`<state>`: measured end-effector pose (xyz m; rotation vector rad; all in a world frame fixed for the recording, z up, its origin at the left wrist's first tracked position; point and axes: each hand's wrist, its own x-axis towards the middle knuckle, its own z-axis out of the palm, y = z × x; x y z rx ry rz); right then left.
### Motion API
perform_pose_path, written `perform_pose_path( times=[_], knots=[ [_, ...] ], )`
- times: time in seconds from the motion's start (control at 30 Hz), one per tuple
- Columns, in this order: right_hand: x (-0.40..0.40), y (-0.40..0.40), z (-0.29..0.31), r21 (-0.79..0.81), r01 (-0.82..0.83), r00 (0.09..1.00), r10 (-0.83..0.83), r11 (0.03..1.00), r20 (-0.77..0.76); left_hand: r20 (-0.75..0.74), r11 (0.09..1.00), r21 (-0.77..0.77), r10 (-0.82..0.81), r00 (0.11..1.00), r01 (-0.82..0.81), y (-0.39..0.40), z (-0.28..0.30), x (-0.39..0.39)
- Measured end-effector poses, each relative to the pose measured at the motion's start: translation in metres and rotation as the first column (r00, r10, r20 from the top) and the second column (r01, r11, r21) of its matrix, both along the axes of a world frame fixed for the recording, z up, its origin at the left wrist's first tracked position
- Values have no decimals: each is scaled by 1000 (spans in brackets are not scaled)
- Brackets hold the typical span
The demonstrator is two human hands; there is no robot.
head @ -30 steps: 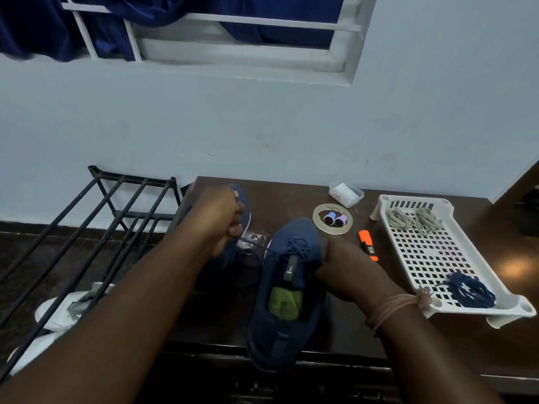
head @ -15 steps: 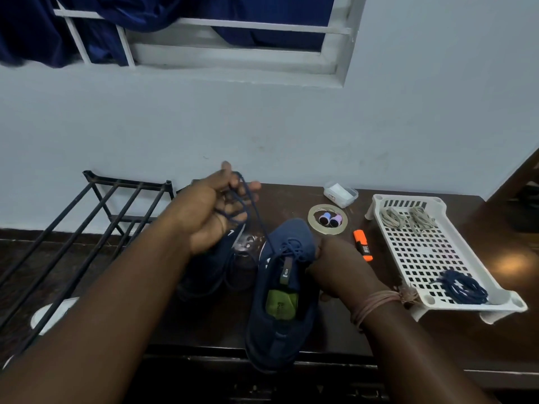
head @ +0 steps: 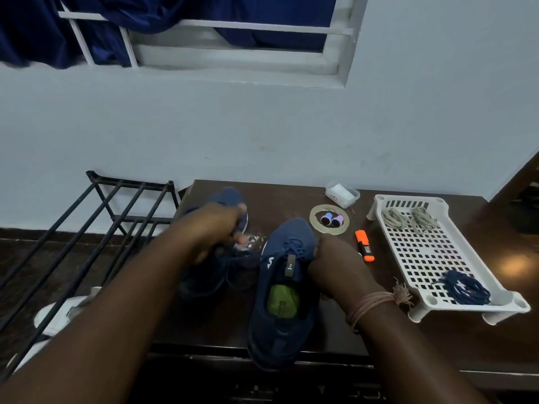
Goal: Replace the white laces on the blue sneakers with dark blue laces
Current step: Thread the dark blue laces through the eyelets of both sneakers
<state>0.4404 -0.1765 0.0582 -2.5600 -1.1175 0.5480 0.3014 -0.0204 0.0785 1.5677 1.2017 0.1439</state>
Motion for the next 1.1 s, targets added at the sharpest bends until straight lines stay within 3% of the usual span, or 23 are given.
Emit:
perform_pose_path(
  times=[0.1,0.2,0.43,0.5,0.57,0.63,0.73,0.8,0.87,0.93,0.97,1.03,1.1],
  knots=[
    [-2,1,-1,15,-16,1000,15,1000,23,-308,902,255,-265,914,348,-18,-13,10],
    [-2,1,-1,11,-28,1000,28,1000,6,-496,736,310,-415,763,602,-25,-27,21],
    [2,1,-5,65,-43,999,42,997,25,-460,776,360,-336,822,519,-15,-24,29],
    [4,2,-9,74,-37,996,31,997,78,-288,831,320,-373,882,456,-12,-6,24],
    [7,5,-14,91,-20,997,13,996,80,64,925,121,-369,927,360,-12,8,17],
    [8,9,-15,187,19,998,-29,982,52,378,958,-65,-237,895,281,-10,19,11],
    [0,16,-7,513,54,992,14,857,-127,592,949,-231,-37,805,213,-10,26,14],
    [-13,20,4,620,129,910,156,774,-384,692,903,-362,94,716,232,-15,28,20],
    [-22,21,10,603,215,720,292,768,-629,752,859,-447,211,625,248,-20,24,26],
    [-22,20,11,568,202,562,381,798,-734,765,853,-480,292,574,206,-20,22,30],
    [-19,18,10,565,178,543,398,806,-739,757,855,-491,326,566,165,-17,20,30],
    [-8,14,10,556,165,612,358,814,-705,703,833,-552,442,557,35,-7,18,27],
    [7,8,11,515,186,694,259,837,-672,590,730,-673,626,510,-117,5,13,18]
  ],
)
